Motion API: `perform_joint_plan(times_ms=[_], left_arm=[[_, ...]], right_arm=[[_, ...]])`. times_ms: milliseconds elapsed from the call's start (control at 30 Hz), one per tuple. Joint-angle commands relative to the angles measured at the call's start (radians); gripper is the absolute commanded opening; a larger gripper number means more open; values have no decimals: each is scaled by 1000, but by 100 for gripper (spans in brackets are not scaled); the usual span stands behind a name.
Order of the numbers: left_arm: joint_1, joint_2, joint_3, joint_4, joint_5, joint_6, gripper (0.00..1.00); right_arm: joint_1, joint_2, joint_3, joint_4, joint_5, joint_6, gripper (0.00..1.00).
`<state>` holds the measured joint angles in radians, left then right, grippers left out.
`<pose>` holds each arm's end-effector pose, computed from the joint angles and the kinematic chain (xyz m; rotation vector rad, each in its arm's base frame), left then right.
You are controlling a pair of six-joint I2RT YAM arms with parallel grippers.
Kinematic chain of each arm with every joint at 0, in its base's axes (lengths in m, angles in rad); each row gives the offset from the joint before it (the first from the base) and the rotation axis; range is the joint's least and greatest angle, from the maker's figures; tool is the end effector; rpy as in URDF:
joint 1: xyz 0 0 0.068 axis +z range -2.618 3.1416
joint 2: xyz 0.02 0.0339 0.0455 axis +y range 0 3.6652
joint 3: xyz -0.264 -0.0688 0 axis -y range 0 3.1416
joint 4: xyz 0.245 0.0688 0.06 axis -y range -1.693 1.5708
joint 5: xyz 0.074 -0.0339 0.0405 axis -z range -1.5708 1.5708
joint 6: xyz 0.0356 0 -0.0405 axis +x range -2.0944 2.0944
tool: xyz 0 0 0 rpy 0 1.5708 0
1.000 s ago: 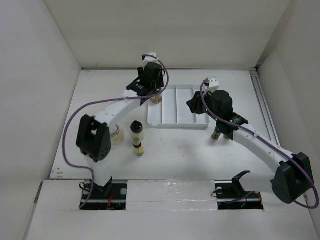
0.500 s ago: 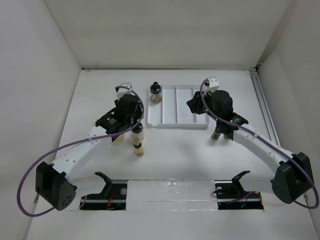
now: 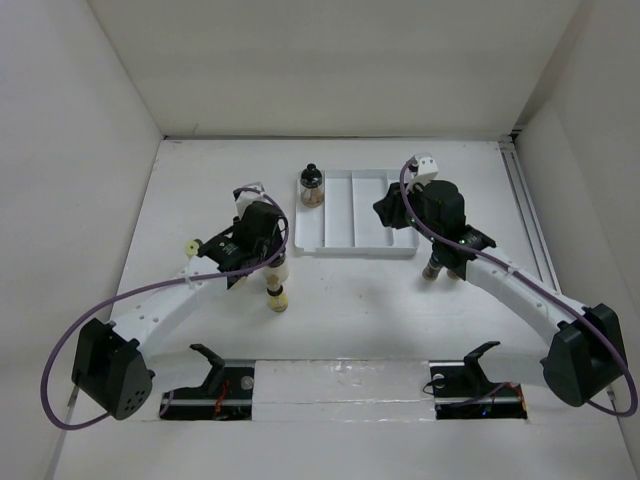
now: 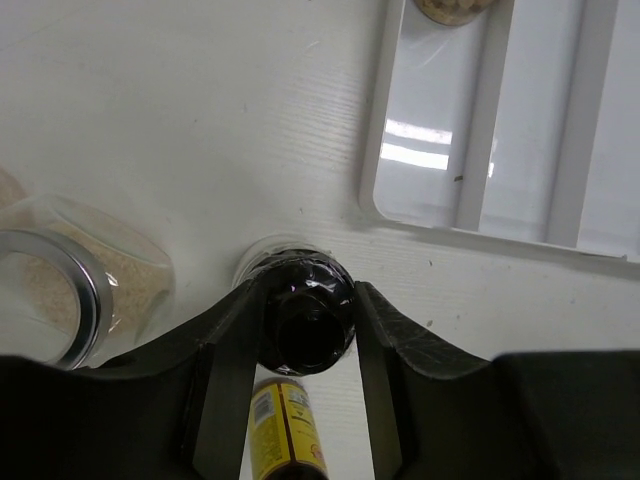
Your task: Organize the condiment bottles
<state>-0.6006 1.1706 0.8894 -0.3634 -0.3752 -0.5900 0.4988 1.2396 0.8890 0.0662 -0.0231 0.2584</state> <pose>0.2176 -0.1332 0.2819 -0.1939 2.1676 -0.2661 0.2543 0.1395 0.3046 -0.2430 1.8753 0.5441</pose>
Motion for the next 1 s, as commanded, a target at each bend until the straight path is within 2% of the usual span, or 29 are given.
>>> perform_joint_plan(times_ms=[0, 233, 267, 400, 433, 533, 733, 833, 967], left_arm=[[-1, 6, -18, 27, 16, -5, 37], [-1, 6, -49, 27, 45, -5, 37], [-1, -5, -49, 17, 36, -14, 29], [-1, -14, -58, 17, 24, -14, 16], [-1, -14, -58, 17, 10, -14, 10], [-1, -32, -3, 52, -16, -7, 9], [-1, 46, 252, 107, -125, 81, 9], [-1, 116, 359, 139, -125, 128, 10], [-1, 233, 445, 190, -58, 139, 10]], right_arm=[[6, 1, 39, 30, -3, 2, 45], [15, 11, 39, 30, -12, 2, 45], [15, 11, 39, 30, -12, 2, 45], [15, 11, 39, 30, -12, 2, 45], [15, 11, 39, 30, -12, 2, 45], [15, 11, 39, 30, -12, 2, 45], [15, 20, 48, 30, -12, 2, 45], [15, 20, 48, 30, -12, 2, 45], [24, 20, 48, 30, -12, 2, 45]])
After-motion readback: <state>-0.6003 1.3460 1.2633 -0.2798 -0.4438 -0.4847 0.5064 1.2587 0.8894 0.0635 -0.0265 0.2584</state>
